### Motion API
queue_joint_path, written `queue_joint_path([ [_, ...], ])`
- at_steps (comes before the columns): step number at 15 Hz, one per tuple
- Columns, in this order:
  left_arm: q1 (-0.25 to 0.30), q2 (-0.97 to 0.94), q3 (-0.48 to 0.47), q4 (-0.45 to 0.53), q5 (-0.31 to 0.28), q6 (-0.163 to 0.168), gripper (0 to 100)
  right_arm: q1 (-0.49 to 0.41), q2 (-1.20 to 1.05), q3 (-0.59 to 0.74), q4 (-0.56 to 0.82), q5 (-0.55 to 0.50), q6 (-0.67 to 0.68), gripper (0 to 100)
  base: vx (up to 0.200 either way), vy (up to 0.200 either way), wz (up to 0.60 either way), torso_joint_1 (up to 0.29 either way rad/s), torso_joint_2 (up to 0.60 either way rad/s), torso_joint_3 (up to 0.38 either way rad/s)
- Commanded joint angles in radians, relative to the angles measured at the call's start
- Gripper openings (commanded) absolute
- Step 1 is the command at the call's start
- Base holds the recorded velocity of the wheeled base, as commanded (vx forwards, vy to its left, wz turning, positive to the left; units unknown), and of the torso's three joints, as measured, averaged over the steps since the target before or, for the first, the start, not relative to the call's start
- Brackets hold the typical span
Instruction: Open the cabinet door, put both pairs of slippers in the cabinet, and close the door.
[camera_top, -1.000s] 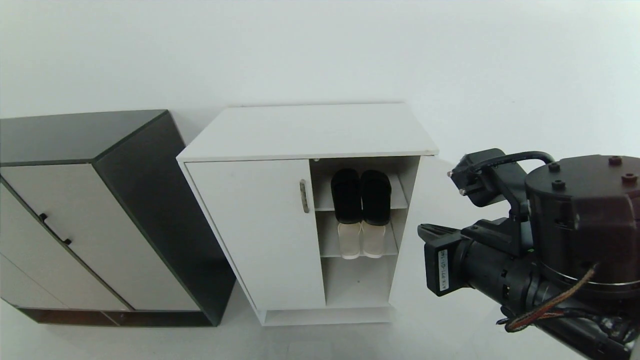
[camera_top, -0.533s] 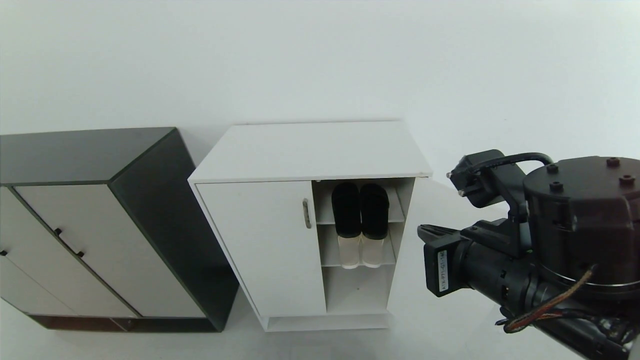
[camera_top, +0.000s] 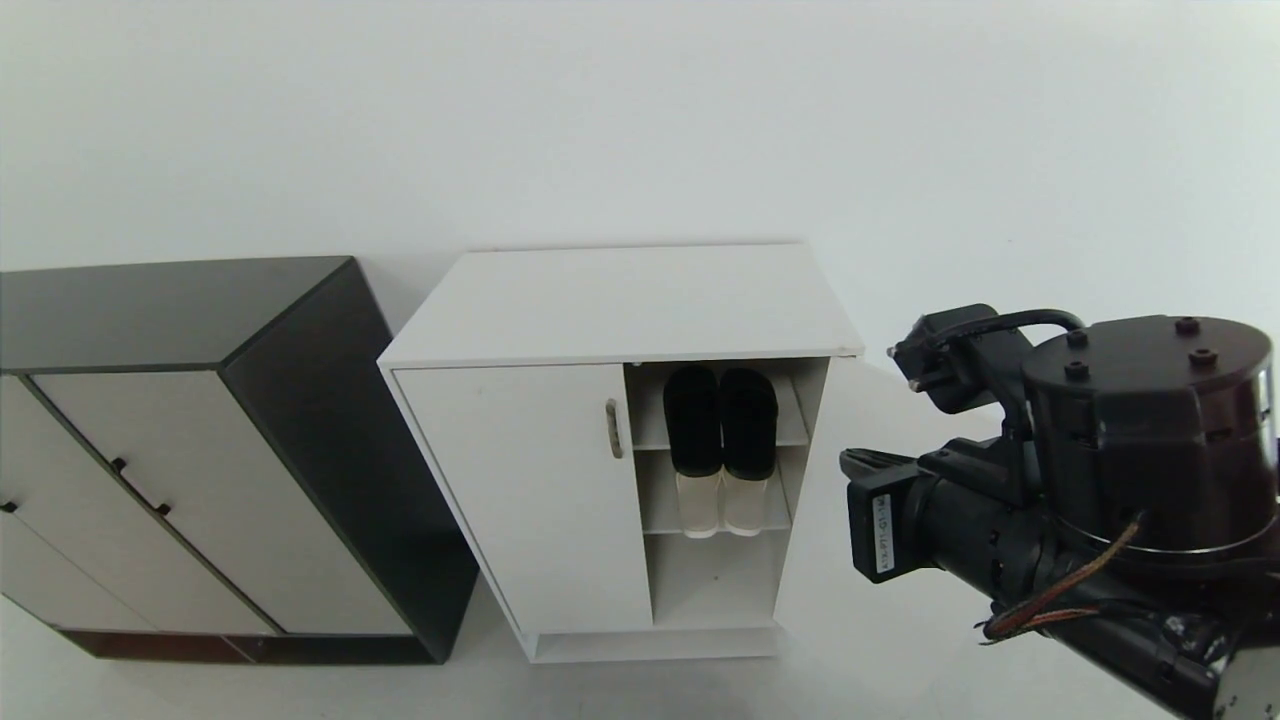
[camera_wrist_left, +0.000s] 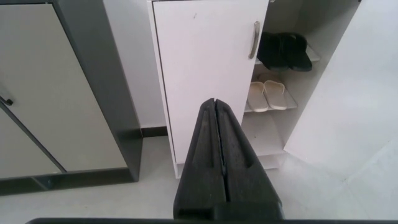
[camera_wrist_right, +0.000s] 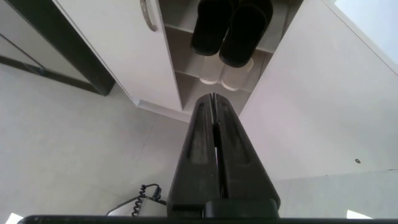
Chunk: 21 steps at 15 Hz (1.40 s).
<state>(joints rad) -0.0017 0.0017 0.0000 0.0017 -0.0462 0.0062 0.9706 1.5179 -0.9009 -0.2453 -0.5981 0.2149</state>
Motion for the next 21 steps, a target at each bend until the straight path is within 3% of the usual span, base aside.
queue_joint_path([
  [1, 0.0, 0.0, 0.0, 0.0, 0.0, 0.0, 0, 0.0, 0.004, 0.0, 0.0, 0.0, 0.0, 0, 0.0, 0.0, 0.0, 0.0, 0.0, 0.0],
  [6, 0.0, 0.0, 0.0, 0.0, 0.0, 0.0, 0, -0.001, 0.002, 0.0, 0.0, -0.002, -0.002, 0, 0.0, 0.0, 0.0, 0.0, 0.0, 0.0],
  [15, 0.0, 0.0, 0.0, 0.0, 0.002, 0.0, 0, -0.017, 0.002, -0.001, 0.0, -0.002, -0.003, 0, 0.0, 0.0, -0.6, 0.003, 0.0, 0.003],
  [21, 0.0, 0.0, 0.0, 0.0, 0.002, 0.0, 0, -0.087, 0.022, -0.01, -0.009, -0.003, -0.026, 0, 0.0, 0.0, 0.0, 0.0, 0.0, 0.0],
])
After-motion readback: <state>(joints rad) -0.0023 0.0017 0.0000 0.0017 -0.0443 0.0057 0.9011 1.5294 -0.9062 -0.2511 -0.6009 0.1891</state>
